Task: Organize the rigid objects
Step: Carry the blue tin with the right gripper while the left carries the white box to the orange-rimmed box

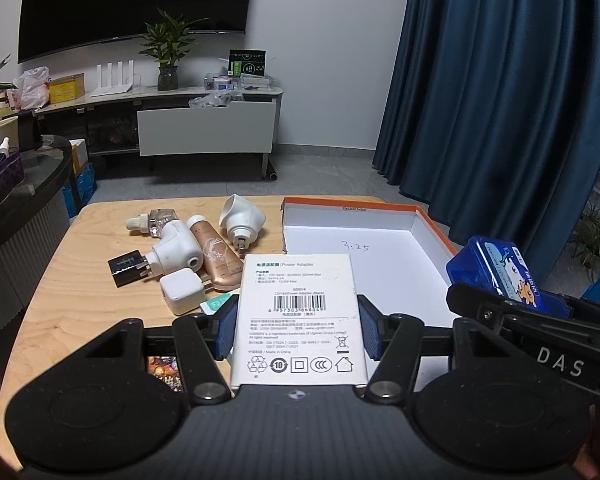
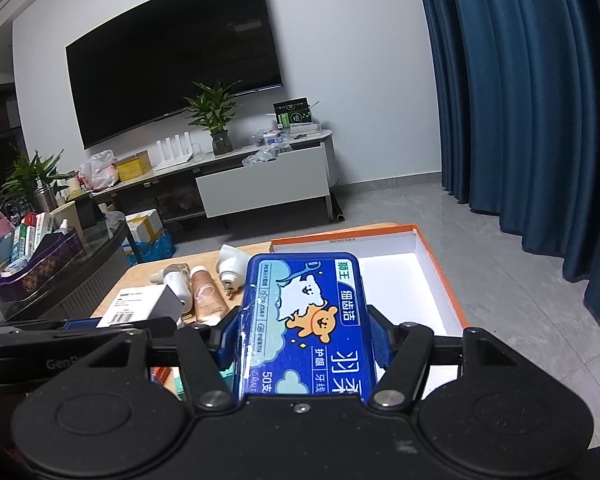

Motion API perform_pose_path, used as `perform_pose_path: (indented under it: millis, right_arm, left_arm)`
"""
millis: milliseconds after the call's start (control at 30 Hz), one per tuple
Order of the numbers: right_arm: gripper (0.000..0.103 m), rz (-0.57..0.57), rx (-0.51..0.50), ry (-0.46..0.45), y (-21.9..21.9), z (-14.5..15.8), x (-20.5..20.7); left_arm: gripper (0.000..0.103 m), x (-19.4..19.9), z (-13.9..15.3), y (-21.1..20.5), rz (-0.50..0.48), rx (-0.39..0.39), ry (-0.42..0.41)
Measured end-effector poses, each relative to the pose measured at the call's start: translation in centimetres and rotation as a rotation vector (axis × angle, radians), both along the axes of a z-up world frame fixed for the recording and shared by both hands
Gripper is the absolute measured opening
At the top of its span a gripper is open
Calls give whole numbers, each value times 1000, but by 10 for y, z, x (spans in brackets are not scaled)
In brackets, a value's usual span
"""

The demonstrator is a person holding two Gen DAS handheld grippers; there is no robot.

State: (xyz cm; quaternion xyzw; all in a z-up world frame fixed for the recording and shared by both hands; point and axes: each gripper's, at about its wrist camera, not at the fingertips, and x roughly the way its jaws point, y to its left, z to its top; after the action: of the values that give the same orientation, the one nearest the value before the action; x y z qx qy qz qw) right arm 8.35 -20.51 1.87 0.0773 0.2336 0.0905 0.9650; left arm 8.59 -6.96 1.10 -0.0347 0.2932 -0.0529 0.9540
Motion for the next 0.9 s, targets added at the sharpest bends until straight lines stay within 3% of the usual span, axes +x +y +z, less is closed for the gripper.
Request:
perform_pose_path:
  millis: [667,900]
  right_arm:
    - [75,-62,-31,38,-13,-10,55]
    - [75,-88,-13,61,-20,-8,74]
  left_arm:
    - [60,56,-9,-21,-53,-16,65]
    - [60,80,-1,-24,-67,2,97]
